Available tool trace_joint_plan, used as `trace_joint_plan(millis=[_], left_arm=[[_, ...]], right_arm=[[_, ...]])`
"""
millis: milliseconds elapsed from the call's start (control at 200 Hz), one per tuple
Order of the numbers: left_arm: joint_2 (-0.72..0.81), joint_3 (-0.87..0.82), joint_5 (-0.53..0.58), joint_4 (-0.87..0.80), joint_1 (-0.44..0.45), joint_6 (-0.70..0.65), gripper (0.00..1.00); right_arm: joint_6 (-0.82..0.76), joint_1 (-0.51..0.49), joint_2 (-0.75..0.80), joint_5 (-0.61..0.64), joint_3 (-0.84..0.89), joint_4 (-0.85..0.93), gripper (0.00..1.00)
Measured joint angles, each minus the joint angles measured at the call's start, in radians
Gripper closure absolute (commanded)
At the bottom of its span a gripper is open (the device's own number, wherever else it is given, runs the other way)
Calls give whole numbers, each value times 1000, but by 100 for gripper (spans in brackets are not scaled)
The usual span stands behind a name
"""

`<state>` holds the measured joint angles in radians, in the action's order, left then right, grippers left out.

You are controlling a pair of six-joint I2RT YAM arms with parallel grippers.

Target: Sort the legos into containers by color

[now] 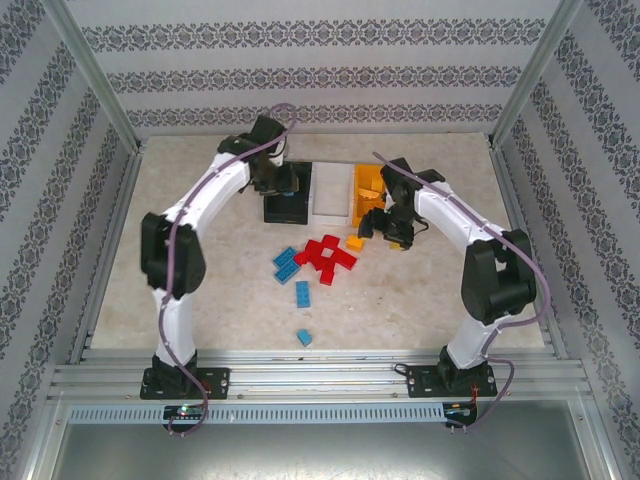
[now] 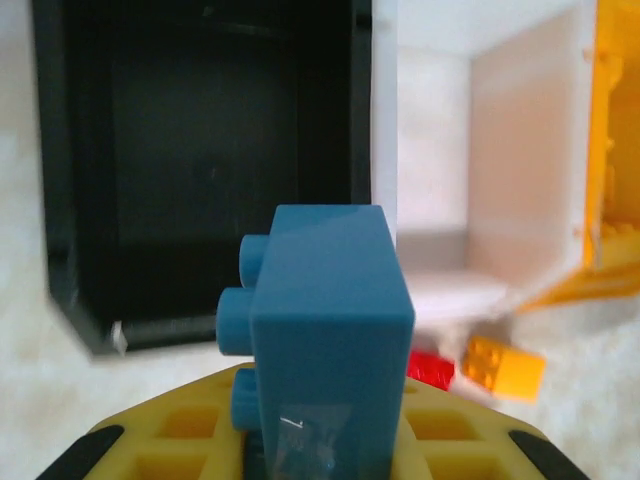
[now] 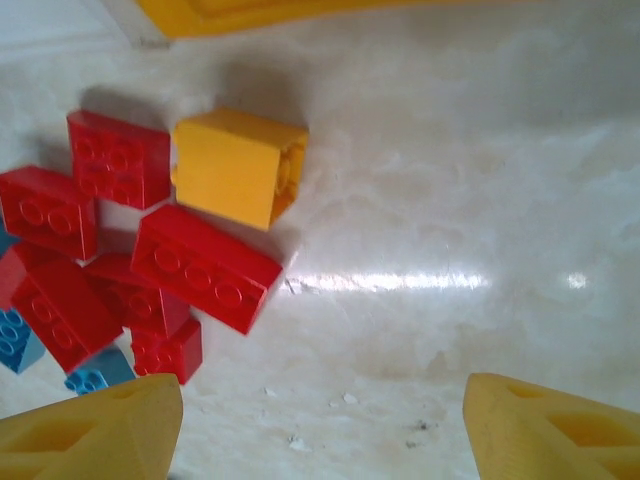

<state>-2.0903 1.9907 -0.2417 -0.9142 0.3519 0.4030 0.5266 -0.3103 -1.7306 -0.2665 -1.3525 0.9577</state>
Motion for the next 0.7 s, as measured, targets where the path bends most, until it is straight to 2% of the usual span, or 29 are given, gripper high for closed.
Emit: trace_joint_plan(millis=[135,215,365,470,545,699], left_arm=[[-219,280,54,-132,0,-56,83],[-298,375,84,-180,-1,-76,83],[-350,417,116,-241,-1,-90,79],[-363,427,119,-254,-2,-94,67],[-364,430,119,-258,-2,-97,62],[-364,436,119,-263,-2,-101,50]], right_arm=[[14,0,60,-12,68,-6,25],[18,0,89,-13,97,-8,25],[1,-21,124,-45,129,-7,25],[-23,-72,124,-43,129,-2,25],[-32,-99,118,-41,129,5,25],[-32,-105,32,-35,77,14,25]])
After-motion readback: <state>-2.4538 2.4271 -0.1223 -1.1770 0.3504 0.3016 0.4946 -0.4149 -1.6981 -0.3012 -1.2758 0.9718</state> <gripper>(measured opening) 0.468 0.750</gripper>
